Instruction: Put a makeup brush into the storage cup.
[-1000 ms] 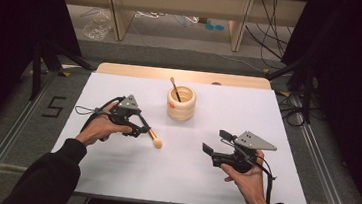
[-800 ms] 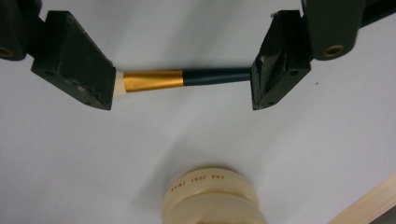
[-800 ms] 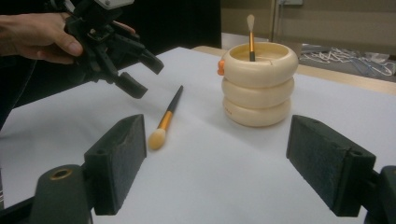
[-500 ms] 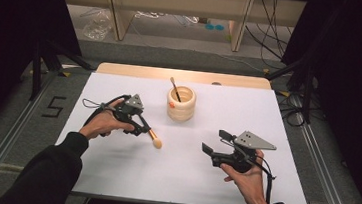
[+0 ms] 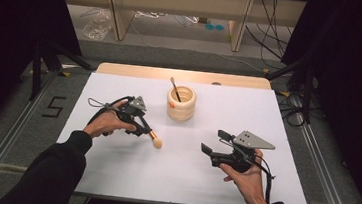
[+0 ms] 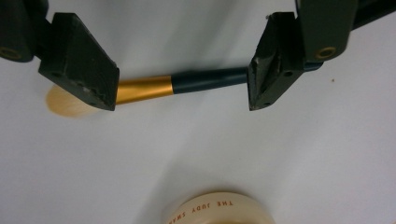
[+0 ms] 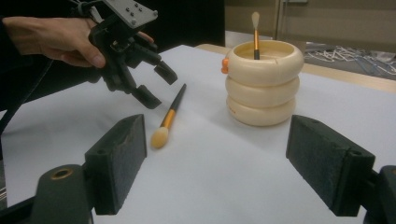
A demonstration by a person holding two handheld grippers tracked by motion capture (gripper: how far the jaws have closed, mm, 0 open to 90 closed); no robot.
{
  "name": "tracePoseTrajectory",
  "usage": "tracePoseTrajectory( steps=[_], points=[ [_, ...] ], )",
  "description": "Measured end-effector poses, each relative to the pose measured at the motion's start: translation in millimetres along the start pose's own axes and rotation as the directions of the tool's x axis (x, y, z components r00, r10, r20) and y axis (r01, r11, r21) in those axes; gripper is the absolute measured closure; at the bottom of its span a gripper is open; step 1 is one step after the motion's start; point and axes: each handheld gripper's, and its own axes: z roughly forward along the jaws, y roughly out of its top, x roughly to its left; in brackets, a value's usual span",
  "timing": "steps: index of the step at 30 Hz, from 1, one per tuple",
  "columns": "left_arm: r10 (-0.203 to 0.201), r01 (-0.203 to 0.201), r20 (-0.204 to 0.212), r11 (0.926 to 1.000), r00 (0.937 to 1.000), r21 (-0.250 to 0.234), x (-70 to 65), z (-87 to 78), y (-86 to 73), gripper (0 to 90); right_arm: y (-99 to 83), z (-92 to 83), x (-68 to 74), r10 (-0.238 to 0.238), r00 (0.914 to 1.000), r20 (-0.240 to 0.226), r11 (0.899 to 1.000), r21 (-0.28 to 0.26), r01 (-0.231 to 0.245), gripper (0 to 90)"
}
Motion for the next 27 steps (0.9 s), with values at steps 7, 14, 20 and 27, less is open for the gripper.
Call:
tracePoseTrajectory(
  steps=[7, 14, 20, 27],
  points=[
    [0.048, -0.048, 0.011, 0.998, 0.9988, 0.04, 0.5, 0.0, 6.0, 26.2, 0.2, 0.9, -0.2, -0.005, 1.0, -0.007, 1.0, 0.005, 0.005, 21.6],
    [0.061, -0.062, 0.017, 0.9957, 0.998, 0.069, 3.6, -0.3, 12.7, 25.7, 0.2, 0.8, -0.4, -0.005, 0.9999, -0.013, 1.0, 0.001, 0.005, 21.7],
    [0.043, -0.046, 0.048, 0.9971, 0.9979, 0.06, 3.3, 7.3, 11.2, 27.2, 0.0, 1.4, 1.2, 0.021, 0.9994, -0.029, 1.0, 0.008, -0.021, 21.8],
    [0.083, -0.088, 0.06, 0.9929, 0.9947, 0.08, 3.5, 8.3, 16.2, 28.0, 0.1, 2.0, -0.1, -0.003, 0.9999, -0.016, 1.0, 0.001, 0.003, 21.9]
  ],
)
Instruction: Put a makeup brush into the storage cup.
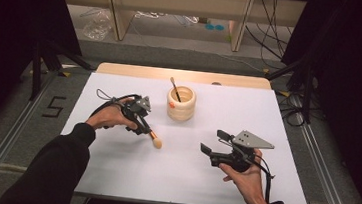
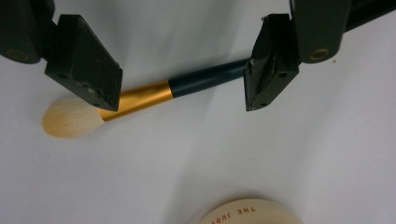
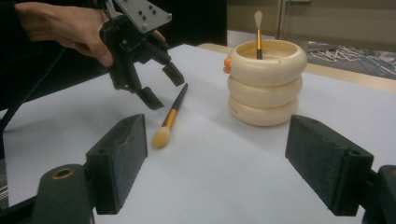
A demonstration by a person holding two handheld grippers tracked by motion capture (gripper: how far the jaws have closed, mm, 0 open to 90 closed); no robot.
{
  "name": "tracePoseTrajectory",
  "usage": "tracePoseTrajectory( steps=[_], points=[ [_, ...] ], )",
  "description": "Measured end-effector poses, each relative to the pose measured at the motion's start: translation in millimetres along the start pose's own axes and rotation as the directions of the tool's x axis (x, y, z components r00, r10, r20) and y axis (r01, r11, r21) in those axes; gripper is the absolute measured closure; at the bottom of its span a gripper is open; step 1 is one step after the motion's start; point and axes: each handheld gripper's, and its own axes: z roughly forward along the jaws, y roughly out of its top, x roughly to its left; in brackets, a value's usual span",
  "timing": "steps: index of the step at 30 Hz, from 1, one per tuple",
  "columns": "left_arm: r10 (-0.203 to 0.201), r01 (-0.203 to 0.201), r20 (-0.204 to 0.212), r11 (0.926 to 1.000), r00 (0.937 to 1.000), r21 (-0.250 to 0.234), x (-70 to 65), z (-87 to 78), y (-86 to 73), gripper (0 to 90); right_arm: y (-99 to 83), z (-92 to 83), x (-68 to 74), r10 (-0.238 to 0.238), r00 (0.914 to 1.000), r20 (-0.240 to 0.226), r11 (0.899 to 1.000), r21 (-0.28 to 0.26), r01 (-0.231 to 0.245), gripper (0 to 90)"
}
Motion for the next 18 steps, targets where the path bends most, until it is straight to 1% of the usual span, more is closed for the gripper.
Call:
tracePoseTrajectory(
  steps=[1, 2, 3, 4, 5, 6, 7, 8, 9, 10, 11, 12, 13, 14, 15, 16, 18],
  points=[
    [0.012, -0.012, -0.002, 0.9999, 0.9999, 0.001, 0.7, 0.2, 1.4, 28.1, 0.3, -1.4, 1.1, 0.016, 0.9999, 0.0, 1.0, 0.021, -0.016, 21.9],
    [0.0, 0.0, 0.007, 1.0, 1.0, 0.0, 0.8, 1.1, 1.6, 28.1, -0.1, -0.2, 1.3, 0.022, 0.9997, -0.013, 1.0, 0.009, -0.022, 21.9],
    [0.005, -0.005, 0.013, 1.0, 0.9999, -0.004, 1.0, 2.3, 1.5, 28.5, -0.1, -0.3, 1.5, 0.024, 0.9996, -0.014, 1.0, 0.01, -0.024, 21.9],
    [-0.002, 0.002, 0.016, 1.0, 0.9999, 0.001, 0.8, 3.3, 1.0, 28.9, -0.2, -0.3, 1.5, 0.024, 0.9996, -0.014, 1.0, 0.01, -0.024, 21.9],
    [0.009, -0.009, 0.013, 1.0, 0.9999, 0.002, 1.5, 4.3, 0.4, 28.9, -0.1, -0.3, 1.5, 0.024, 0.9996, -0.014, 1.0, 0.01, -0.024, 21.9],
    [0.0, 0.0, 0.02, 1.0, 0.9998, 0.006, 1.6, 5.8, -0.6, 28.8, -0.1, -0.3, 1.1, 0.017, 0.9998, -0.011, 1.0, 0.008, -0.017, 22.0],
    [0.011, -0.012, 0.019, 0.9999, 0.9998, 0.011, 2.6, 6.4, -1.1, 28.8, -0.1, 0.2, 0.1, 0.0, 1.0, -0.004, 1.0, -0.003, 0.0, 22.0],
    [0.007, -0.008, 0.025, 0.9999, 0.9997, 0.012, 3.5, 7.6, -1.9, 28.8, 0.0, 0.1, 0.1, -0.002, 1.0, -0.004, 1.0, 0.0, 0.002, 22.0],
    [0.005, -0.005, 0.031, 1.0, 0.9995, 0.006, 3.9, 8.3, -2.5, 28.8, -0.2, -0.3, 1.7, 0.024, 0.9996, -0.015, 1.0, 0.015, -0.023, 22.0],
    [0.007, -0.007, 0.029, 1.0, 0.9996, -0.002, 4.5, 8.9, -2.8, 28.8, -0.2, -0.2, 1.7, 0.023, 0.9996, -0.015, 1.0, 0.015, -0.023, 22.1],
    [0.012, -0.012, 0.031, 0.9999, 0.9995, 0.006, 5.6, 8.9, -2.9, 28.8, -0.1, -0.5, 1.5, 0.02, 0.9997, -0.013, 1.0, 0.018, -0.02, 22.1],
    [0.004, -0.004, 0.037, 1.0, 0.9993, 0.003, 5.3, 9.9, -3.2, 28.8, 0.0, -0.3, 0.4, 0.003, 1.0, -0.004, 1.0, 0.011, -0.003, 22.1],
    [0.004, -0.005, 0.041, 1.0, 0.9991, 0.004, 5.1, 10.2, -3.3, 28.8, 0.2, -0.8, 0.1, -0.005, 1.0, 0.004, 1.0, 0.016, 0.005, 22.1],
    [0.01, -0.01, 0.046, 0.9999, 0.9989, 0.009, 4.8, 10.8, -3.3, 28.8, 0.0, -0.3, 0.1, -0.004, 1.0, 0.003, 1.0, 0.012, 0.004, 22.1],
    [0.021, -0.022, 0.04, 0.9997, 0.999, 0.01, 4.7, 11.1, -3.2, 29.0, 0.0, -0.3, 0.1, -0.005, 1.0, 0.003, 1.0, 0.013, 0.005, 22.2],
    [0.027, -0.027, 0.038, 0.9995, 0.9989, 0.019, 4.8, 11.2, -3.3, 28.9, -0.3, 0.9, 0.2, -0.003, 1.0, -0.003, 1.0, -0.001, 0.003, 22.1],
    [0.018, -0.019, 0.043, 0.9996, 0.9989, 0.019, 4.6, 12.5, -3.7, 28.9, -0.3, 0.9, 0.2, -0.003, 1.0, -0.003, 1.0, -0.001, 0.003, 22.1]
  ],
)
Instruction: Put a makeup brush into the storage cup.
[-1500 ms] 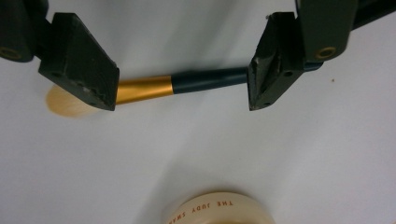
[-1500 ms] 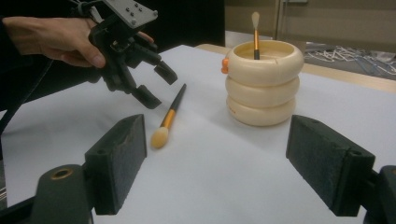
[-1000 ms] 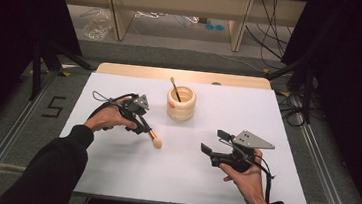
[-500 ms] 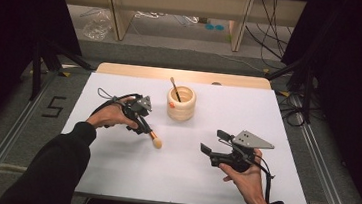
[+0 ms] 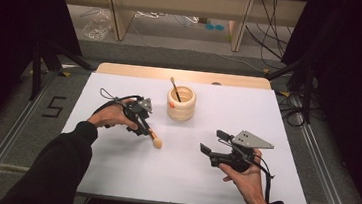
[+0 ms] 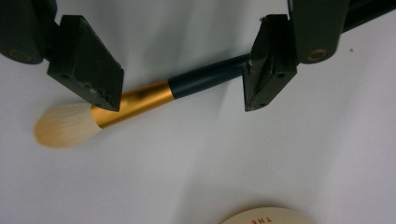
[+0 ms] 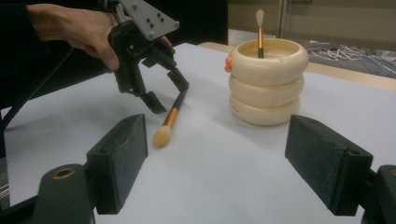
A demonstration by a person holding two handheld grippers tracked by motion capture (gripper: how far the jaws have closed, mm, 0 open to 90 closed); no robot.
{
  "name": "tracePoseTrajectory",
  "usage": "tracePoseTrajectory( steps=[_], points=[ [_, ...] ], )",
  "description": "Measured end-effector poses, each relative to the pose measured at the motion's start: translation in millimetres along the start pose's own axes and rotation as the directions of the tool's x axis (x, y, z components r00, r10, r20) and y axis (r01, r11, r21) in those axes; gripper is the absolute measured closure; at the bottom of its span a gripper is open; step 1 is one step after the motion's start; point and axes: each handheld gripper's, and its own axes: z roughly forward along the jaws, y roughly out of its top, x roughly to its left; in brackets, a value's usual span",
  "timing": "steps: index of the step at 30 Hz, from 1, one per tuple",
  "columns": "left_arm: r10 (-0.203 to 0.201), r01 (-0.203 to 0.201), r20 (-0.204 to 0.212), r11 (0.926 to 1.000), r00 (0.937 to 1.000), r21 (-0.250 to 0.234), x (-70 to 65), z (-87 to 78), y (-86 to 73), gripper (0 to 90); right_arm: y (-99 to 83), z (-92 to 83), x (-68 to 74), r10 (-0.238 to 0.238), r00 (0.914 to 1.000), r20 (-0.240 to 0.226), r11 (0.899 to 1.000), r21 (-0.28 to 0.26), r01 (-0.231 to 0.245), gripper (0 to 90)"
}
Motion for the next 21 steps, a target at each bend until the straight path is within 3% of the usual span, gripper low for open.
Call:
tracePoseTrajectory(
  steps=[13, 16, 17, 21],
  points=[
    [0.006, -0.006, 0.005, 1.0, 1.0, 0.007, 3.2, 4.0, -2.5, 30.2, 0.0, 0.3, 0.0, 0.0, 1.0, -0.001, 1.0, 0.0, 0.0, 22.2],
    [0.035, -0.035, 0.01, 0.9992, 0.9993, 0.019, 3.7, 5.2, -1.8, 30.4, 0.0, 0.3, 0.5, 0.006, 1.0, -0.005, 1.0, 0.004, -0.006, 22.2],
    [0.034, -0.034, 0.014, 0.9992, 0.9993, 0.023, 3.5, 5.9, -1.6, 30.7, 0.0, 0.1, 1.7, 0.026, 0.9995, -0.015, 1.0, 0.015, -0.026, 22.2],
    [0.039, -0.04, 0.013, 0.9989, 0.9991, 0.024, 3.3, 7.5, -1.3, 30.5, 0.0, 0.0, 1.6, 0.026, 0.9995, -0.015, 1.0, 0.015, -0.026, 22.2]
  ],
)
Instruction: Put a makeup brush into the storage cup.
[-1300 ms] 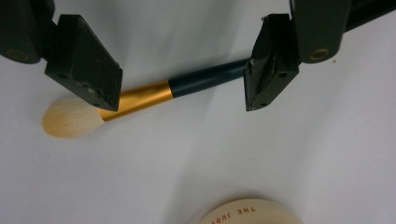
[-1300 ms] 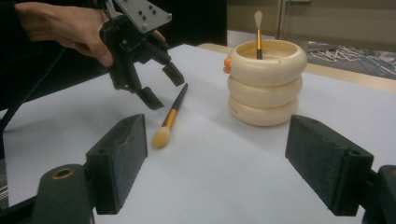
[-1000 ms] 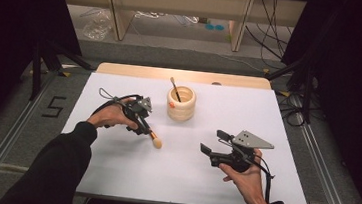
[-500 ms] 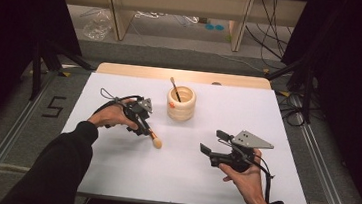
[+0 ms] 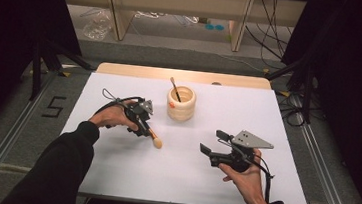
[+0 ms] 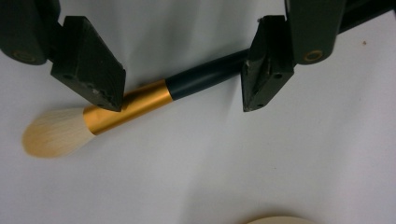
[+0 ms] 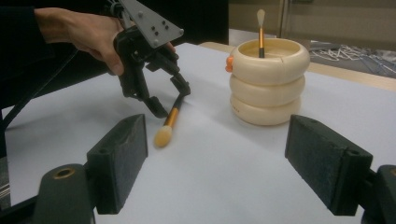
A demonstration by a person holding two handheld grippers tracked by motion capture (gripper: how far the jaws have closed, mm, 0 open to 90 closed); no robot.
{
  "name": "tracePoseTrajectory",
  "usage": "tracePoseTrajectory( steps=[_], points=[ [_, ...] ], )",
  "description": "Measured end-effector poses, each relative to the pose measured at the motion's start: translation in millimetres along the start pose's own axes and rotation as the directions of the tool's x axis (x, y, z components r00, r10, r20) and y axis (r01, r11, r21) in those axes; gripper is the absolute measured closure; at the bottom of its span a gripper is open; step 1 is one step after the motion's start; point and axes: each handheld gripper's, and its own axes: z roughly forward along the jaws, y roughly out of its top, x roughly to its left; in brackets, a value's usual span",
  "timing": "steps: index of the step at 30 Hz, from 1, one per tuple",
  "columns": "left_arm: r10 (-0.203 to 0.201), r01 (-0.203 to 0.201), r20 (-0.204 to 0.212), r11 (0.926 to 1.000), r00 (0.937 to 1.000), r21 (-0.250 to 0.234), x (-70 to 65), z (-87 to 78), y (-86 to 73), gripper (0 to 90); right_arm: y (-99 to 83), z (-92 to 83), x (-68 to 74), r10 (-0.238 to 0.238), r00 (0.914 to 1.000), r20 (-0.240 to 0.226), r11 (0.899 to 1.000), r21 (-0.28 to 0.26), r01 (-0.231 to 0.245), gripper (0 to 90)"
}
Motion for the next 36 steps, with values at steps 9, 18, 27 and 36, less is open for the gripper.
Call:
tracePoseTrajectory(
  steps=[9, 18, 27, 36],
  points=[
    [-0.01, 0.01, 0.006, 0.9995, 0.9999, 0.03, 1.2, 1.1, -3.4, 32.7, 0.2, 0.2, -1.1, -0.02, 0.9998, 0.009, 1.0, -0.012, 0.02, 22.4],
    [-0.043, 0.043, 0.015, 0.9982, 0.999, 0.043, 3.0, 0.0, -4.4, 41.2, 0.2, -0.2, 0.0, 0.002, 1.0, 0.002, 1.0, 0.002, -0.002, 22.4],
    [-0.014, 0.013, 0.024, 0.9974, 0.9996, 0.072, 3.6, -2.2, -3.0, 48.7, 0.4, -0.5, -0.3, 0.001, 1.0, 0.001, 1.0, 0.008, -0.001, 22.5],
    [0.02, -0.024, 0.034, 0.9892, 0.9992, 0.145, 5.7, -7.3, 0.4, 57.2, 0.4, -0.4, -0.3, 0.002, 1.0, 0.0, 1.0, 0.007, -0.002, 22.6]
  ],
)
